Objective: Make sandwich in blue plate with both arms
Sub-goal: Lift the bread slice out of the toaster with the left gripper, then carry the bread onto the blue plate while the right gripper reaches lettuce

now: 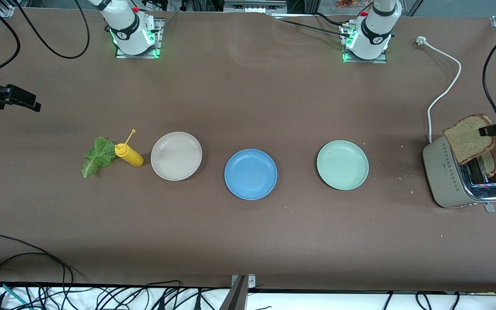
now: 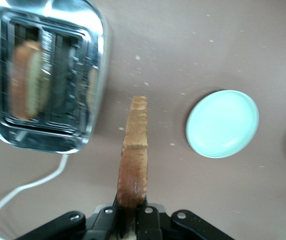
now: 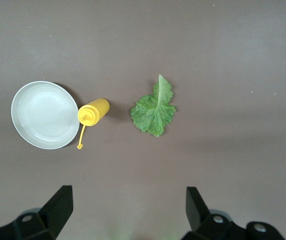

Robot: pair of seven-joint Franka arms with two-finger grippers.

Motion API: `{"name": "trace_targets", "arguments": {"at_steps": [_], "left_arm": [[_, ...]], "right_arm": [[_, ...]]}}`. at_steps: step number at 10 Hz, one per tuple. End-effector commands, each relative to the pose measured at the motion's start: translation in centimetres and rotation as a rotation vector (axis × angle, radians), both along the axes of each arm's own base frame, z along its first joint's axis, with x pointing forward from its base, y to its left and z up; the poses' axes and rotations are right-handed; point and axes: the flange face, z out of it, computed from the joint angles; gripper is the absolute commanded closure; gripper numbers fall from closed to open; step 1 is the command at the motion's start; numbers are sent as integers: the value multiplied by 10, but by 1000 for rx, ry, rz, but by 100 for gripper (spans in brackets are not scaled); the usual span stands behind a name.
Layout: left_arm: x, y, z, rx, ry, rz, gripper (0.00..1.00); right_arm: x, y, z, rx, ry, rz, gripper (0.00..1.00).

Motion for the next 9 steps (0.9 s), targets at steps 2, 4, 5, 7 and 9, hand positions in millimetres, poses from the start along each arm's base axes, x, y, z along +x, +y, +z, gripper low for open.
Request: {"name": "trace_targets", "arguments": {"at_steps": [2, 4, 5, 7, 9], "left_arm": [[7, -76, 4, -183, 76, 175, 100], [11, -110, -4, -287, 100, 199, 100], [15, -134, -13, -313, 100, 221, 100], [20, -171, -33, -420, 72, 279, 100], [20, -219, -62, -505, -32, 359, 100]], "right_arm": [[-1, -4, -2, -9, 1, 2, 0], [-2, -3, -2, -7, 6, 1, 0], [-2, -4, -4, -7, 11, 0, 0], [-2, -4, -4, -7, 9, 0, 0], [-2, -10, -5, -7, 12, -11, 0]]}}
